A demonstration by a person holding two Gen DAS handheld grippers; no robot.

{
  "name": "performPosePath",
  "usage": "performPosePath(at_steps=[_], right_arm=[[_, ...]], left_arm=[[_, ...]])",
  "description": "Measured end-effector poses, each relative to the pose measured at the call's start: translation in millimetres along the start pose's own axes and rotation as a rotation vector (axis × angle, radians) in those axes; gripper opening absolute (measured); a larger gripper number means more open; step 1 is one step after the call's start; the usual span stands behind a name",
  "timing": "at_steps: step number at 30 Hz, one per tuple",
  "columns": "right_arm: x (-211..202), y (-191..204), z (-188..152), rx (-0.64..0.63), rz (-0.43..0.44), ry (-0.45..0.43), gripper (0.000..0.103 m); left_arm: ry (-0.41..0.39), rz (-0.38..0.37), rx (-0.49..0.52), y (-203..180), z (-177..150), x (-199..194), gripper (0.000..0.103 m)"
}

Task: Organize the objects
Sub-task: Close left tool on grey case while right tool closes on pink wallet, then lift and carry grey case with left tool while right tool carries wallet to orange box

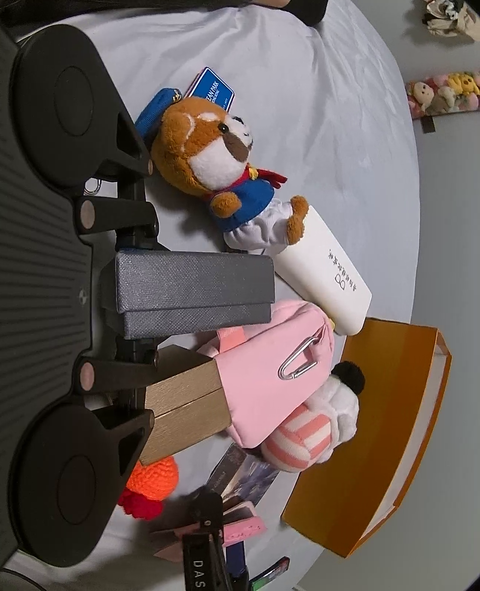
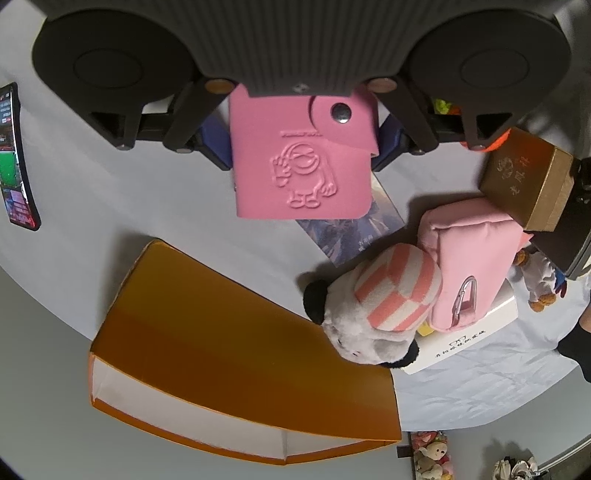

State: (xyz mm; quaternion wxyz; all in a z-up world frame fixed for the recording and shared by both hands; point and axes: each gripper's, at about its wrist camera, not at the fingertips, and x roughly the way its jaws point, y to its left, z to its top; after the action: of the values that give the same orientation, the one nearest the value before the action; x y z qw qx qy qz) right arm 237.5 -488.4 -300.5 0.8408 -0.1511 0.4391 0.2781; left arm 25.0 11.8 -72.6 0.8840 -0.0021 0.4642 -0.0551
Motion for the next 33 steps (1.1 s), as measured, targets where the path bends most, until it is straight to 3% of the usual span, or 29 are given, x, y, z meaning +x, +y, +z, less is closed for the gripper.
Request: performPosePath(at_steps=[6, 16, 33], right_arm=[[-0.9, -4.4, -7.8, -0.004, 0.004, 0.015, 0.085], [-8.5, -20.0, -21.3, 0.027, 0.054, 0.028, 0.083], [-39.6, -28.0, -11.1, 0.081, 0.094, -0.013, 0.080]], left_arm=[[-0.014, -0.003, 0.012, -0.1, -0.9, -2.5, 0.039], [-0.039, -0.002, 0.029, -0.5, 3.2, -9.5, 0.038], [-0.102, -0.032, 0.049, -3.9, 15.7, -34.6, 0.038]])
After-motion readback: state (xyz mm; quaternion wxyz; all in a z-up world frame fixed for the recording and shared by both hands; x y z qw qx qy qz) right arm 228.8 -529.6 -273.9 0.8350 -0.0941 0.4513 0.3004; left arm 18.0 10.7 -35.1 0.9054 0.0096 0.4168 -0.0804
